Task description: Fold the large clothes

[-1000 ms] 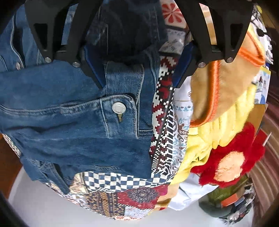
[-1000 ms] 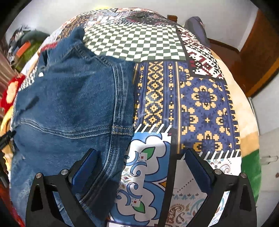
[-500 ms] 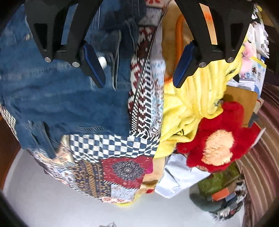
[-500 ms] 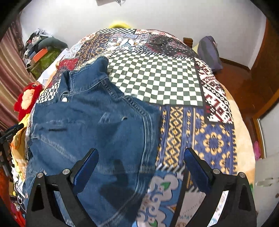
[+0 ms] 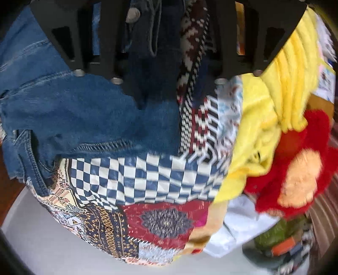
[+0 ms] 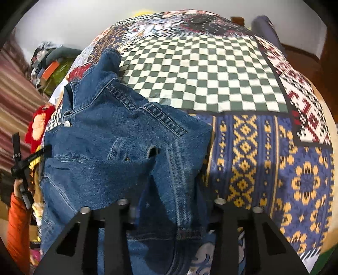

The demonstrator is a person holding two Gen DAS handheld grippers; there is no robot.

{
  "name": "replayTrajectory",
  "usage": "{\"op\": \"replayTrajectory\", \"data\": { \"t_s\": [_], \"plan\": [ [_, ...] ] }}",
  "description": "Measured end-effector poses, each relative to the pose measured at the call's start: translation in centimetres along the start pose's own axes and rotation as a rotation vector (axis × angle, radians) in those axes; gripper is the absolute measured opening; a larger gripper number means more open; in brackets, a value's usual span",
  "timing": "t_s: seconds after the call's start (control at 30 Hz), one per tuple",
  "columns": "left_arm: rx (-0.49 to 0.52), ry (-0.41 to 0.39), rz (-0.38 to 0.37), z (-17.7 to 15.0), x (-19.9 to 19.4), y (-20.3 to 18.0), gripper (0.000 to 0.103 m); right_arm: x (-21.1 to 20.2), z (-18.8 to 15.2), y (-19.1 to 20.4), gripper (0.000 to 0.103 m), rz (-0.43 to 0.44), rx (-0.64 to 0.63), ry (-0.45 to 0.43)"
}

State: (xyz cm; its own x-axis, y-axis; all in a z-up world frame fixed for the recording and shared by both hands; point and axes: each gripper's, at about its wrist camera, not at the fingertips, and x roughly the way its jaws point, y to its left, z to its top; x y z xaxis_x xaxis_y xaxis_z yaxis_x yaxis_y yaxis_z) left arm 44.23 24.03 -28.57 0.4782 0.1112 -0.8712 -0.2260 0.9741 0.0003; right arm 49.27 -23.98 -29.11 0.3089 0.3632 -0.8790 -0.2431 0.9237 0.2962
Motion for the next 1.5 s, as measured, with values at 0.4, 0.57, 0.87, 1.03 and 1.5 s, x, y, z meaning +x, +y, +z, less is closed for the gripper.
{"op": "replayTrajectory", "data": {
  "t_s": [0.4, 0.57, 0.87, 1.03, 1.5],
  "plan": [
    [0.036, -0.07, 0.067, 2.2, -1.9, -0.9, 0.006, 0.7, 6.7, 1.8, 0.012, -0.151, -0.13, -0.079],
    [0.029, -0.123, 0.096, 4.1, -2.7, -0.5, 0.002, 1.1, 10.2, 1.7, 0.012, -0.188, -0.14, -0.119],
    [0.031, -0.047, 0.061, 3.2, 0.0, -0.8, 0.003, 4.5, 10.2, 1.7, 0.014, -0.263, -0.199, -0.108],
    [0.066, -0.033, 0.073, 1.6, 0.6, -0.8, 0.003, 4.1, 9.9, 0.8, 0.05, -0.312, -0.187, -0.093],
    [0.116, -0.016, 0.061, 0.9, -4.4, -2.2, 0.004, -5.0, 6.7, 3.1, 0.074, -0.437, -0.268, -0.189]
  ]
}}
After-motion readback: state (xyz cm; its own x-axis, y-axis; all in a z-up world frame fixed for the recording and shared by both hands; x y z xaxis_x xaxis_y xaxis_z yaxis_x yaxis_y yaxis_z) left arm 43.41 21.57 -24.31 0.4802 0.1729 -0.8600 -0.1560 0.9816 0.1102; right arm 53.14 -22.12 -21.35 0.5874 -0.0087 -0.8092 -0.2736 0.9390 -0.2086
